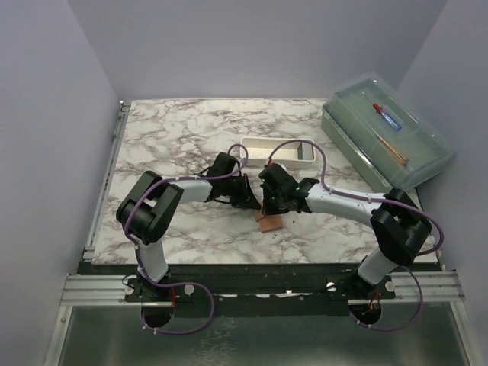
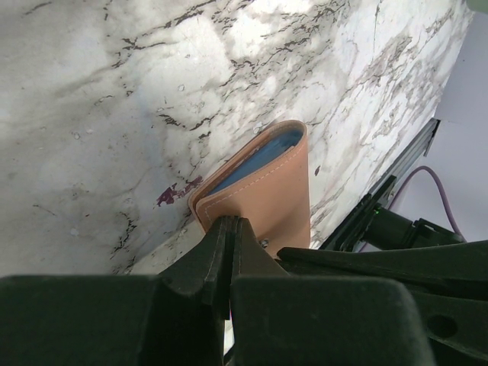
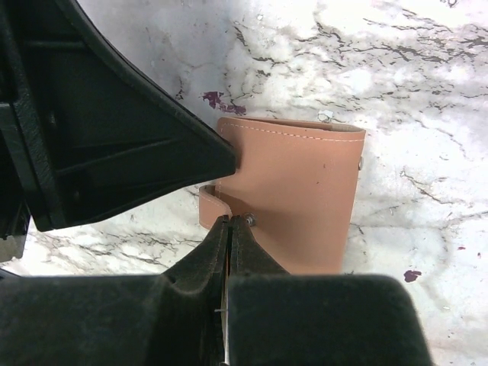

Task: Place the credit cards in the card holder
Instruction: Close the card holder at the center of the board.

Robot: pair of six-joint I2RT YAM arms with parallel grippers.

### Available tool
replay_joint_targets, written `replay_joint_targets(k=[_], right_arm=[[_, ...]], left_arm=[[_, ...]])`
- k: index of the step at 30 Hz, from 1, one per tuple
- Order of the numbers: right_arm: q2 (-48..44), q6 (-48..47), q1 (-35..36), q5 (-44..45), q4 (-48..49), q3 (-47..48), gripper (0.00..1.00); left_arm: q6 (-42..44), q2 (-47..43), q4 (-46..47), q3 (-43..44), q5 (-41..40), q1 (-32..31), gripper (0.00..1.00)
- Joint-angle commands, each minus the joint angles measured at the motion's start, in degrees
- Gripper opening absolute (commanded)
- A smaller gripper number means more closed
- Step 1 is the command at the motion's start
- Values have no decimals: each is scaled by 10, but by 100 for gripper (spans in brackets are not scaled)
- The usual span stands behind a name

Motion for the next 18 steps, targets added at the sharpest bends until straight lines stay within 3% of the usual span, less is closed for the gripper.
replay_joint_targets(k=[1, 18], right_arm=[[-23, -11, 3, 38, -15, 6, 0], [7, -9, 3, 47, -26, 9, 0]], left_arm=[[24, 22, -39, -1, -42, -1, 0], [26, 22, -43, 1, -41, -1, 0]])
